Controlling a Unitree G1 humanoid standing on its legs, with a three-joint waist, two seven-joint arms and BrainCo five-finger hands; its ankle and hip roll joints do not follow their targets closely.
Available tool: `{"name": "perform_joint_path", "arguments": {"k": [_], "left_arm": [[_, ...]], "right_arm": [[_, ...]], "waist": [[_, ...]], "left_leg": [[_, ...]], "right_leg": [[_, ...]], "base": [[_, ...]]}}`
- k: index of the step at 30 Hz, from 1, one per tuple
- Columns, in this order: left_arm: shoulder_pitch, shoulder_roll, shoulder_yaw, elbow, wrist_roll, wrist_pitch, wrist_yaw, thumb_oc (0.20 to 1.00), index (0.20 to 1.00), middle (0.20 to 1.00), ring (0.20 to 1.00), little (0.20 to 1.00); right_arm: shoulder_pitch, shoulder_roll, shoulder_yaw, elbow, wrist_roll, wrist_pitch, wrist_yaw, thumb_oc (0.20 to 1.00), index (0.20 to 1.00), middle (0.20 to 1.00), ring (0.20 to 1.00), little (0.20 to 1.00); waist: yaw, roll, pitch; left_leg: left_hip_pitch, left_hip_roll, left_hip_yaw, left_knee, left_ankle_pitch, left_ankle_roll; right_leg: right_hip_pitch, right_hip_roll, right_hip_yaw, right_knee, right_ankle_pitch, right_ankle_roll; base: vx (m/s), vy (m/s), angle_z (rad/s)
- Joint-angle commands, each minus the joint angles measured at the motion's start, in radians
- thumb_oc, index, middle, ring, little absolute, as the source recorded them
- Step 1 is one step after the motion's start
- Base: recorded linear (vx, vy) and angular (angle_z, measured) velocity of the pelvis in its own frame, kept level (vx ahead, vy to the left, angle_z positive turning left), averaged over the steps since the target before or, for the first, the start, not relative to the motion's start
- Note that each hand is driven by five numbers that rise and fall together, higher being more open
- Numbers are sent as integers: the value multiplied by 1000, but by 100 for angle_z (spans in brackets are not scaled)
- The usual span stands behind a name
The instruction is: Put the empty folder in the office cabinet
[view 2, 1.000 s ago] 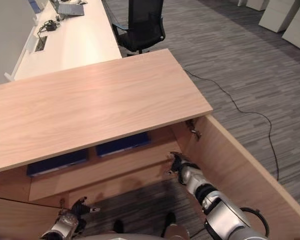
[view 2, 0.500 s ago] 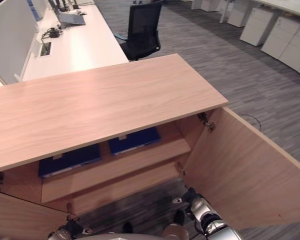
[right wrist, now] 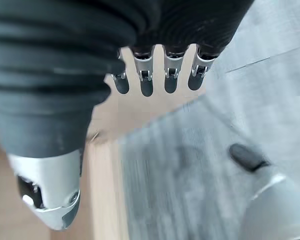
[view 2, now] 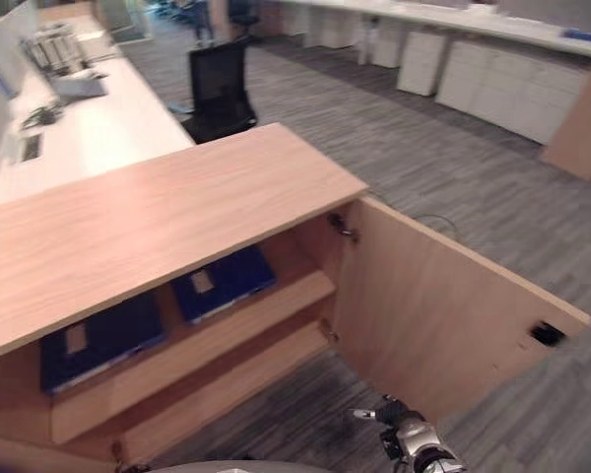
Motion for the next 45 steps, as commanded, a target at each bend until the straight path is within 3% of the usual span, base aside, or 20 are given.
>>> {"name": "perform_joint_path", "arguments": {"k": [1, 2, 8, 9, 10, 11, 14, 16, 19, 21, 22, 25, 30, 39, 45], "left_arm": [[-94, 35, 29, 59, -22, -1, 4, 1000, 1000, 1000, 1000, 1000], [-118, 40, 19, 55, -29, -3, 3, 1000, 1000, 1000, 1000, 1000], [-151, 33, 9, 59, -36, -2, 2, 1000, 1000, 1000, 1000, 1000], [-157, 25, 3, 64, -35, 0, 1, 1000, 1000, 1000, 1000, 1000], [-158, 27, -1, 77, -28, -2, -14, 1000, 1000, 1000, 1000, 1000], [-158, 27, -1, 77, -28, -2, -14, 1000, 1000, 1000, 1000, 1000], [-153, 67, 35, 104, -33, 4, -20, 1000, 1000, 1000, 1000, 1000], [-156, 72, 44, 107, -38, 5, -18, 1000, 1000, 1000, 1000, 1000], [-158, 73, 66, 99, -68, -3, 0, 1000, 1000, 1000, 1000, 1000], [-154, 76, 77, 84, -85, -4, 5, 1000, 1000, 1000, 1000, 1000], [-159, 36, 71, 83, -89, -3, 39, 1000, 1000, 1000, 1000, 1000], [-136, -14, 63, 85, -78, 4, 32, 1000, 1000, 1000, 1000, 1000], [-53, -43, 24, 12, -43, -7, 35, 1000, 1000, 1000, 1000, 1000], [-10, -39, 31, 33, -22, -7, 14, 1000, 1000, 1000, 1000, 1000], [-4, -33, 33, 41, -12, -15, -10, 1000, 1000, 1000, 1000, 1000]], "right_arm": [[-60, -19, 21, 42, -15, -21, 23, 1000, 1000, 1000, 1000, 1000], [-51, -25, 11, 56, -7, -23, 12, 1000, 1000, 1000, 1000, 1000], [-30, -25, -27, 110, 33, -25, -18, 1000, 1000, 1000, 1000, 1000], [-26, -25, -34, 121, 45, -26, -23, 1000, 1000, 1000, 1000, 1000], [-12, -31, -42, 157, 52, -25, -22, 1000, 1000, 1000, 1000, 1000], [-12, -31, -42, 157, 52, -25, -22, 1000, 1000, 1000, 1000, 1000], [-10, -95, -48, 133, 28, -36, -44, 1000, 1000, 1000, 1000, 1000], [-20, -113, -49, 106, 29, -40, -55, 1000, 1000, 1000, 1000, 1000], [-57, -181, -70, -70, 67, -71, -106, 1000, 1000, 1000, 1000, 1000], [-59, -221, -84, -175, 72, -83, -124, 1000, 1000, 1000, 1000, 1000], [-64, -228, -87, -215, 73, -91, -138, 1000, 1000, 1000, 1000, 1000], [-34, -261, -134, -306, 80, -103, -164, 1000, 1000, 1000, 1000, 1000], [-70, -315, -176, -385, 62, -123, -210, 1000, 1000, 1000, 1000, 1000], [-122, -375, -116, -544, 45, -156, -149, 1000, 1000, 1000, 1000, 1000], [-164, -407, -3, -744, 64, -193, -34, 1000, 1000, 1000, 1000, 1000]], "waist": [[-10, -10, 20], [-23, -19, 19], [-52, -26, 8], [-60, -28, 8], [-80, -26, 2], [-79, -26, 2], [-119, -18, 16], [-123, -17, 19], [-124, -27, 38], [-127, -26, 39], [-129, -23, 41], [-138, -17, 21], [-100, -6, 9], [-71, -2, 7], [-56, -4, 4]], "left_leg": [[-23, -25, -46, 9, -75, 33], [-29, -2, -41, 9, -61, 18], [-34, 65, -19, 9, -28, -22], [-35, 83, -13, 9, -19, -32], [-29, 139, 12, 9, 6, -61], [-29, 140, 12, 9, 6, -62], [-6, 231, 64, 31, 47, -100], [-11, 236, 64, 46, 43, -101], [-51, 185, -69, 199, -73, -69], [-48, 148, -108, 236, -118, -49], [-32, 136, -114, 230, -135, -42], [-10, 119, -95, 175, -130, -38], [-2, 98, -132, 110, -113, -49], [16, 83, -132, 82, -107, -50], [22, 72, -134, 62, -99, -48]], "right_leg": [[-53, 17, 66, -2, 62, -2], [-50, 47, 73, -34, 56, -11], [-45, 114, 87, -91, 44, -32], [-46, 131, 94, -98, 39, -39], [-44, 177, 114, -106, 19, -59], [-44, 177, 115, -106, 19, -59], [-39, 245, 154, -97, -16, -95], [-43, 251, 162, -93, -19, -99], [-75, 247, 206, -57, -25, -119], [-85, 252, 213, -49, -28, -126], [-75, 263, 212, -53, -30, -129], [-59, 278, 193, -79, -20, -127], [-59, 271, 162, -100, -18, -116], [-57, 263, 158, -105, -12, -108], [-57, 252, 156, -109, -5, -103]], "base": [[-23, -381, -25], [-21, -280, -34], [-4, -212, -26], [10, -374, -23], [10, -374, -28], [35, -402, -36], [38, -334, -47], [-18, -147, -55], [-93, -62, -43], [-65, 4, -64], [-10, 0, -30], [18, 18, 14], [-23, 76, 42], [-12, 45, 5], [-12, 37, -8]]}}
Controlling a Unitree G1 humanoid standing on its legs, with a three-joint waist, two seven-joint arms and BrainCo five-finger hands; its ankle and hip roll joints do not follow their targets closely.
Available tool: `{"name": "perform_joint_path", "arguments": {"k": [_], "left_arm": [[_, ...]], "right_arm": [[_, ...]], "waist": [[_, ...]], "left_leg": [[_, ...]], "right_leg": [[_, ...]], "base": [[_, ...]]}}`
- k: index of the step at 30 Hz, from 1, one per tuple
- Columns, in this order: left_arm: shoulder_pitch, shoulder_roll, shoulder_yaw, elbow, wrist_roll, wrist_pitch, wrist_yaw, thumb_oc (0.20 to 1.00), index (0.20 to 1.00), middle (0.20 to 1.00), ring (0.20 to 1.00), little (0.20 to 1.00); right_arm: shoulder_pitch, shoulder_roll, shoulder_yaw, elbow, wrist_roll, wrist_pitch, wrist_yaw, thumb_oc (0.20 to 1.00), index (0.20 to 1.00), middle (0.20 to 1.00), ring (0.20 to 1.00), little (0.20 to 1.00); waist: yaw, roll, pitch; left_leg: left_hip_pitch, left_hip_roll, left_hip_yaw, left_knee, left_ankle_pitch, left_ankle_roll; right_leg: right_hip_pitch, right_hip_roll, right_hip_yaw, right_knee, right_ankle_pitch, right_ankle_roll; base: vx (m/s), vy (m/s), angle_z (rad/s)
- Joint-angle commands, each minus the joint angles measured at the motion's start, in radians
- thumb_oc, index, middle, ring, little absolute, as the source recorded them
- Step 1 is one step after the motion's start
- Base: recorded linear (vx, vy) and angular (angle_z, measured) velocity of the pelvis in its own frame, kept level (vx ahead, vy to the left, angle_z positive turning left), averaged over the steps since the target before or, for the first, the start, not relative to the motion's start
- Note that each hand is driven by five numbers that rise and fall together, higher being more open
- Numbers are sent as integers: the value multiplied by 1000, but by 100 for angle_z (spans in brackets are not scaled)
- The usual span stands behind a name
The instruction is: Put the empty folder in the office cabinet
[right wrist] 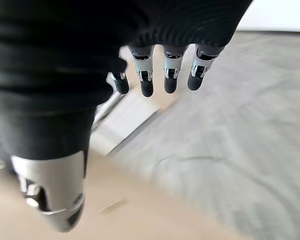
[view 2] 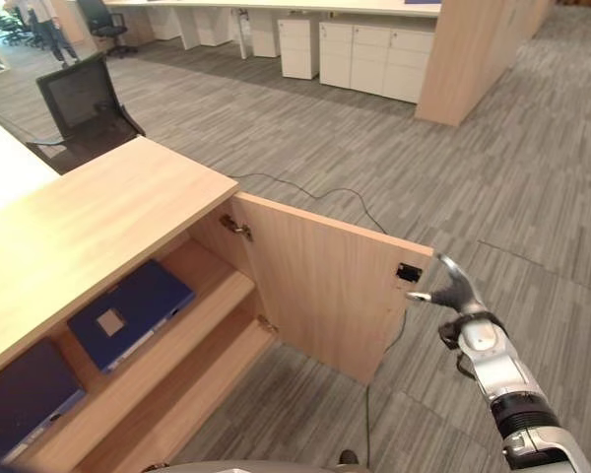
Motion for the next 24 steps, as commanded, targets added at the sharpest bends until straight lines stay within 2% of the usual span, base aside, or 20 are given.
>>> {"name": "perform_joint_path", "arguments": {"k": [1, 5, 10, 15, 18, 24], "left_arm": [[-51, 29, -4, 70, 26, -8, -16, 1000, 1000, 1000, 1000, 1000], [-65, 25, -12, 73, 29, -15, -27, 1000, 1000, 1000, 1000, 1000], [-85, 16, -12, 91, 35, -22, -30, 1000, 1000, 1000, 1000, 1000], [-91, 10, -12, 97, 40, -25, -25, 1000, 1000, 1000, 1000, 1000], [-91, 8, -13, 97, 38, -27, -20, 1000, 1000, 1000, 1000, 1000], [-80, 12, -10, 76, 18, -34, -5, 1000, 1000, 1000, 1000, 1000]], "right_arm": [[-91, 10, 47, -18, 35, -65, 59, 1000, 1000, 1000, 1000, 1000], [-120, 31, 129, -85, 106, -93, 121, 1000, 1000, 1000, 1000, 1000], [-147, 99, 228, -175, 209, -118, 188, 1000, 1000, 1000, 1000, 1000], [-168, 210, 322, -266, 388, -122, 261, 1000, 1000, 1000, 1000, 1000], [-173, 289, 402, -325, 530, -94, 333, 1000, 1000, 1000, 1000, 1000], [-176, 368, 578, -373, 748, -12, 433, 1000, 1000, 1000, 1000, 1000]], "waist": [[22, -92, -30], [26, -94, -35], [32, -99, -48], [44, -104, -51], [53, -108, -52], [79, -118, -46]], "left_leg": [[-10, -38, -24, 33, -64, 17], [-7, -41, -26, 33, -64, 17], [1, -42, -24, 29, -65, 16], [2, -39, -26, 30, -62, 14], [1, -37, -29, 32, -60, 13], [-11, -32, -46, 38, -53, 7]], "right_leg": [[-31, 25, -19, 11, -64, 15], [-26, 22, -19, 10, -64, 16], [-20, 18, -20, 6, -61, 16], [-17, 15, -23, 6, -60, 15], [-18, 14, -28, 6, -58, 14], [-18, 12, -43, 6, -58, 11]], "base": [[8, 22, -4], [10, 14, -4], [13, 3, -3], [14, -3, -8], [10, -10, -7], [6, -21, -16]]}}
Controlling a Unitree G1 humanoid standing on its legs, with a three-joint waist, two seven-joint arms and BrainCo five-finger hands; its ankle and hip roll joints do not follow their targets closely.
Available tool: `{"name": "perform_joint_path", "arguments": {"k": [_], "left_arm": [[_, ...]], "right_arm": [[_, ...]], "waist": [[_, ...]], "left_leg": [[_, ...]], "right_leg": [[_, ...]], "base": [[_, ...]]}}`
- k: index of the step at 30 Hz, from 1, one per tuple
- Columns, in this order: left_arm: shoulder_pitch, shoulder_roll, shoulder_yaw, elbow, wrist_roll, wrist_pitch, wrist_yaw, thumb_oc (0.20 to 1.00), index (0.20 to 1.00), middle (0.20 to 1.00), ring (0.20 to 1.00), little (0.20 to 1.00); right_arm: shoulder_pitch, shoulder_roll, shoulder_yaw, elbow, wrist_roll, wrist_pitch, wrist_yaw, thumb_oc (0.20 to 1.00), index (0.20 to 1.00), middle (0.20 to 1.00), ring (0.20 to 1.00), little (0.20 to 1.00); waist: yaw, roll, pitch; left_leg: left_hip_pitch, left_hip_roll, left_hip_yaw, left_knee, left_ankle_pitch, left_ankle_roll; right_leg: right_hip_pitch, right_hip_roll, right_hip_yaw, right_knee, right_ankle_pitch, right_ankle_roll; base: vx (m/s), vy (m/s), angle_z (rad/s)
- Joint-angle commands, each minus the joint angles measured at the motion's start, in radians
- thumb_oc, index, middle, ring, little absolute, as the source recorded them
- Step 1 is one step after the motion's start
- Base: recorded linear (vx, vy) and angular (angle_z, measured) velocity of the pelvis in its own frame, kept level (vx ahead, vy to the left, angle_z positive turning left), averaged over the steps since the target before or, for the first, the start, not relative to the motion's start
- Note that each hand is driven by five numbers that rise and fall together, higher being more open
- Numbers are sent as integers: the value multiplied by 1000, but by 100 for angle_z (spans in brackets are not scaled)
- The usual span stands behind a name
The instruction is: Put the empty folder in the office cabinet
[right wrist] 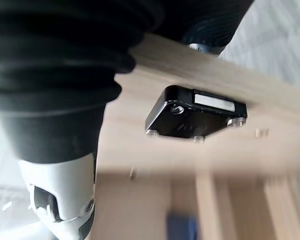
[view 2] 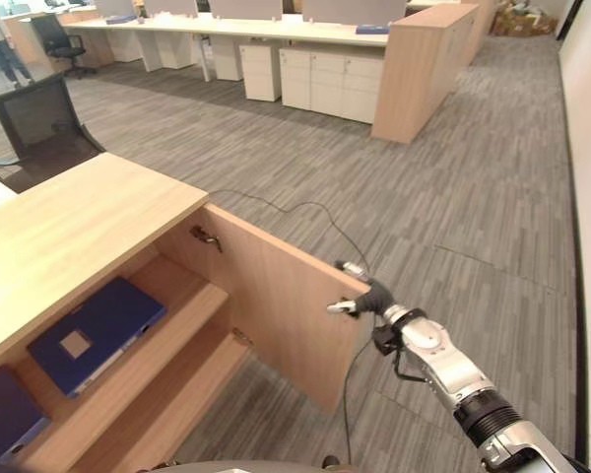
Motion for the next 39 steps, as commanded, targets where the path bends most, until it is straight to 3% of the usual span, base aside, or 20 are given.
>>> {"name": "perform_joint_path", "arguments": {"k": [1, 12, 18, 21, 22, 26, 27, 29, 33, 36, 37, 39], "left_arm": [[-59, 45, -17, 38, 11, -19, 15, 1000, 1000, 1000, 1000, 1000], [-18, 56, 11, 66, -16, -20, 33, 1000, 1000, 1000, 1000, 1000], [2, 57, 20, 69, -51, -29, 39, 1000, 1000, 1000, 1000, 1000], [-29, 52, 4, 56, -76, -35, 59, 1000, 1000, 1000, 1000, 1000], [-48, 47, -11, 45, -74, -40, 68, 1000, 1000, 1000, 1000, 1000], [-78, 48, -39, 24, -53, -39, 73, 1000, 1000, 1000, 1000, 1000], [-78, 47, -39, 24, -53, -39, 73, 1000, 1000, 1000, 1000, 1000], [-80, 51, -50, 23, -20, -39, 62, 1000, 1000, 1000, 1000, 1000], [-63, 52, -57, 22, 11, -44, 42, 1000, 1000, 1000, 1000, 1000], [-50, 48, -49, 34, 4, -49, 29, 1000, 1000, 1000, 1000, 1000], [-50, 49, -49, 34, 4, -49, 29, 1000, 1000, 1000, 1000, 1000], [-35, 17, -65, 27, -3, -51, 21, 1000, 1000, 1000, 1000, 1000]], "right_arm": [[-170, 335, 167, -107, 142, -24, 147, 1000, 1000, 1000, 1000, 1000], [-168, 431, 253, -55, 218, 13, 159, 1000, 1000, 1000, 1000, 1000], [-137, 458, 274, -23, 248, 25, 166, 1000, 1000, 1000, 1000, 1000], [-153, 459, 272, -12, 238, 12, 161, 1000, 1000, 1000, 1000, 1000], [-161, 445, 269, -20, 226, 7, 165, 1000, 1000, 1000, 1000, 1000], [-155, 404, 241, -34, 205, -5, 165, 1000, 1000, 1000, 1000, 1000], [-154, 404, 240, -34, 205, -4, 165, 1000, 1000, 1000, 1000, 1000], [-109, 387, 213, -30, 193, -1, 176, 1000, 1000, 1000, 1000, 1000], [-83, 366, 205, 8, 114, -3, 178, 1000, 1000, 1000, 1000, 1000], [-50, 347, 145, 147, -138, -49, 86, 1000, 1000, 1000, 1000, 1000], [-50, 348, 145, 148, -139, -50, 86, 1000, 1000, 1000, 1000, 1000], [-19, 409, 23, 512, -558, -19, -68, 1000, 1000, 1000, 1000, 1000]], "waist": [[130, -91, 2], [201, -105, 30], [262, -102, 57], [287, -99, 94], [288, -102, 106], [270, -97, 113], [271, -96, 113], [255, -68, 96], [250, -43, 74], [249, -33, 47], [249, -34, 47], [262, -13, 14]], "left_leg": [[-28, -72, -54, 62, -55, 13], [-78, -56, -134, 66, -14, -4], [-125, -45, -216, 60, 28, -19], [-189, -37, -245, 91, 55, -45], [-223, -22, -217, 116, 68, -55], [-223, 100, 76, 174, 86, -63], [-222, 100, 76, 174, 86, -64], [-211, 117, 207, 150, 117, -77], [-188, 87, 208, 96, 120, -73], [-165, 21, 175, 30, 106, -40], [-165, 21, 175, 29, 106, -40], [-169, -91, 78, 7, 57, 14]], "right_leg": [[-6, -26, -52, 7, -79, 32], [-6, -22, -121, 7, -91, 20], [-7, -21, -199, 7, -104, 11], [-9, -30, -260, 7, -114, 8], [-6, -43, -305, 7, -122, 7], [32, -67, -434, 7, -153, 6], [32, -66, -435, 7, -154, 6], [58, -75, -509, 9, -157, 1], [75, -91, -536, 11, -149, 7], [78, -136, -571, 17, -116, 31], [78, -136, -571, 17, -115, 31], [101, -236, -640, 77, -95, 63]], "base": [[4, -29, -11], [-5, -58, 51], [-11, -86, 68], [-91, -63, 37], [-100, -46, 5], [-17, -30, 145], [-27, 21, 77], [-24, 77, 94], [26, 160, 89], [30, 202, 53], [63, 300, 63], [142, 474, 67]]}}
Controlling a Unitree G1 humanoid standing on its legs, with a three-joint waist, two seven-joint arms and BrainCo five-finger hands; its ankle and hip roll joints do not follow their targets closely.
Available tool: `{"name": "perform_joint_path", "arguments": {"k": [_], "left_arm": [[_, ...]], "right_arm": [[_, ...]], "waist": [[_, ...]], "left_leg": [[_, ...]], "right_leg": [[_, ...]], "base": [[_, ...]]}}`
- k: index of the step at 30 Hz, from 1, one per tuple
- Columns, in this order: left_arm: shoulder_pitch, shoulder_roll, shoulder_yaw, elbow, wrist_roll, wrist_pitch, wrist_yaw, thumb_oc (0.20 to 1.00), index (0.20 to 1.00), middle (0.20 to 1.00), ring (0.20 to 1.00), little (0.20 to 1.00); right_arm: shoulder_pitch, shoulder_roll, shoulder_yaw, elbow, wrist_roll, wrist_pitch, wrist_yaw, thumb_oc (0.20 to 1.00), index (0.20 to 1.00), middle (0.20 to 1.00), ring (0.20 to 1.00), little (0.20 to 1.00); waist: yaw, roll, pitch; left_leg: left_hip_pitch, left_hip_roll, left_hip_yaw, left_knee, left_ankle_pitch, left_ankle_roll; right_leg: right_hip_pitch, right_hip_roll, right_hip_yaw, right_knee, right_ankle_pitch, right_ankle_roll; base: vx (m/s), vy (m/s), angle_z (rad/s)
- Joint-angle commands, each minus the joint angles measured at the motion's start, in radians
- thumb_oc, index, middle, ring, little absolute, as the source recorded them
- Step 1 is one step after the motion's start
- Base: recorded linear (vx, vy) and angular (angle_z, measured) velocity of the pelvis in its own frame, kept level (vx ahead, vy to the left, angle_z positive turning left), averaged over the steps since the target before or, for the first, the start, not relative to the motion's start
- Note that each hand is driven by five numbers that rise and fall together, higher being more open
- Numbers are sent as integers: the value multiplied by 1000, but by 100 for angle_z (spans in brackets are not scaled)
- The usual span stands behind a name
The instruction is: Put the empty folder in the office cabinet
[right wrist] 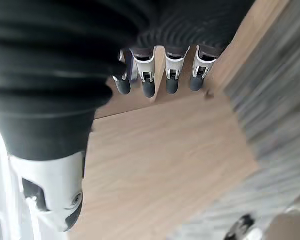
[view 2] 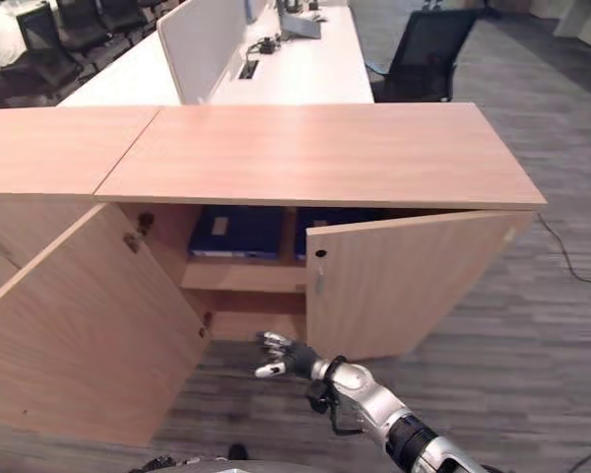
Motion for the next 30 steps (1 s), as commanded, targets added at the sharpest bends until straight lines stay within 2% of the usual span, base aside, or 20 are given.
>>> {"name": "perform_joint_path", "arguments": {"k": [1, 3, 5, 6, 7, 8, 9, 10, 11, 12, 13, 14, 15, 18, 19, 21, 23, 29, 30], "left_arm": [[-48, -15, -61, 44, 14, -16, -9, 1000, 1000, 1000, 1000, 1000], [-49, -17, -88, 23, 23, -18, -22, 1000, 1000, 1000, 1000, 1000], [-56, -18, -115, 10, 33, -18, -16, 1000, 1000, 1000, 1000, 1000], [-66, -17, -133, 6, 31, -16, -11, 1000, 1000, 1000, 1000, 1000], [-76, -16, -144, 2, 27, -17, -5, 1000, 1000, 1000, 1000, 1000], [-76, -16, -144, 2, 27, -17, -5, 1000, 1000, 1000, 1000, 1000], [-76, -16, -151, 10, 12, -28, 10, 1000, 1000, 1000, 1000, 1000], [-86, -13, -157, 9, 6, -33, 17, 1000, 1000, 1000, 1000, 1000], [-100, -12, -178, 5, 7, -46, 22, 1000, 1000, 1000, 1000, 1000], [-100, -12, -178, 5, 7, -46, 22, 1000, 1000, 1000, 1000, 1000], [-106, -12, -185, -3, 6, -52, 22, 1000, 1000, 1000, 1000, 1000], [-115, -5, -189, -9, -1, -57, 27, 1000, 1000, 1000, 1000, 1000], [-133, 4, -179, -38, -36, -59, 30, 1000, 1000, 1000, 1000, 1000], [-133, 1, -171, -53, -68, -69, 35, 1000, 1000, 1000, 1000, 1000], [-122, -5, -151, -79, -104, -73, 32, 1000, 1000, 1000, 1000, 1000], [-109, -7, -141, -98, -132, -78, 31, 1000, 1000, 1000, 1000, 1000], [-89, -11, -137, -115, -153, -82, 18, 1000, 1000, 1000, 1000, 1000], [-58, 1, -105, -147, -211, -87, 5, 1000, 1000, 1000, 1000, 1000], [-46, 9, -85, -176, -239, -92, 4, 1000, 1000, 1000, 1000, 1000]], "right_arm": [[-46, 70, -46, 171, -285, -9, -123, 1000, 1000, 1000, 1000, 1000], [-48, 77, -81, 304, -490, 15, -194, 1000, 1000, 1000, 1000, 1000], [-38, 93, -145, 433, -532, 52, -236, 1000, 1000, 1000, 1000, 1000], [-27, 98, -189, 489, -516, 66, -259, 1000, 1000, 1000, 1000, 1000], [-21, 106, -220, 537, -491, 64, -275, 1000, 1000, 1000, 1000, 1000], [-21, 106, -220, 537, -491, 64, -275, 1000, 1000, 1000, 1000, 1000], [-4, 109, -275, 629, -447, 67, -304, 1000, 1000, 1000, 1000, 1000], [6, 116, -305, 677, -407, 74, -317, 1000, 1000, 1000, 1000, 1000], [17, 121, -356, 730, -346, 70, -332, 1000, 1000, 1000, 1000, 1000], [17, 121, -356, 731, -346, 70, -332, 1000, 1000, 1000, 1000, 1000], [22, 122, -370, 754, -332, 70, -336, 1000, 1000, 1000, 1000, 1000], [22, 123, -372, 771, -319, 71, -343, 1000, 1000, 1000, 1000, 1000], [27, 120, -406, 798, -278, 74, -354, 1000, 1000, 1000, 1000, 1000], [33, 130, -424, 813, -249, 69, -359, 1000, 1000, 1000, 1000, 1000], [38, 133, -430, 841, -252, 74, -362, 1000, 1000, 1000, 1000, 1000], [37, 132, -430, 841, -255, 71, -371, 1000, 1000, 1000, 1000, 1000], [40, 132, -427, 840, -255, 65, -379, 1000, 1000, 1000, 1000, 1000], [60, 126, -426, 830, -262, 55, -386, 1000, 1000, 1000, 1000, 1000], [67, 120, -436, 828, -262, 52, -390, 1000, 1000, 1000, 1000, 1000]], "waist": [[33, 5, -4], [38, 12, -8], [23, 18, 4], [0, 20, 17], [-18, 23, 26], [-18, 23, 26], [-55, 41, 33], [-62, 53, 42], [-91, 66, 60], [-91, 68, 58], [-109, 59, 69], [-120, 49, 76], [-112, 27, 76], [-106, 22, 65], [-94, 20, 43], [-83, 13, 35], [-62, 1, 34], [-45, -5, 40], [-38, -5, 45]], "left_leg": [[-58, -16, -99, -25, 9, -22], [-44, -70, -145, -28, -21, 6], [-11, -132, -191, -29, -56, 43], [9, -164, -223, -29, -68, 63], [16, -178, -247, -29, -74, 75], [16, -179, -247, -29, -74, 75], [22, -177, -310, -29, -75, 75], [27, -179, -360, -29, -70, 77], [16, -181, -447, -29, -46, 78], [13, -179, -447, -29, -45, 78], [22, -188, -488, -29, -46, 75], [24, -195, -516, -29, -47, 73], [17, -211, -558, -29, -49, 66], [11, -209, -592, -29, -51, 56], [12, -197, -609, -29, -55, 40], [14, -183, -627, -29, -56, 30], [14, -162, -656, -29, -52, 14], [0, -146, -702, -29, -35, -8], [-9, -139, -718, -29, -26, -21]], "right_leg": [[52, -23, -29, 16, -92, 22], [73, -82, -70, 90, -103, 33], [78, -171, -71, 223, -71, 51], [65, -223, -33, 315, -12, 65], [45, -241, 29, 369, 3, 62], [44, -241, 30, 370, 3, 62], [-39, -173, 249, 386, -57, 14], [-85, -114, 359, 374, -109, -1], [-163, 3, 521, 299, -137, -23], [-164, 6, 521, 295, -133, -23], [-181, 72, 620, 250, -136, -12], [-197, 126, 689, 218, -132, -5], [-173, 148, 704, 148, -117, 8], [-142, 155, 666, 118, -123, 0], [-106, 166, 639, 56, -109, -1], [-79, 176, 615, 19, -106, -6], [-53, 191, 583, -12, -109, -16], [-34, 208, 528, -27, -126, -33], [-28, 213, 503, -31, -136, -38]], "base": [[134, 342, 91], [126, 265, 103], [202, 356, 83], [173, 289, 139], [103, 166, 158], [73, 68, 152], [80, 6, 84], [48, -63, 67], [-2, -82, 101], [-5, -122, 146], [44, -112, 198], [89, -218, 141], [62, -164, 179], [92, -228, 136], [150, -205, 89], [140, -244, 58], [64, -240, 37], [1, -145, 30], [-62, -117, 57]]}}
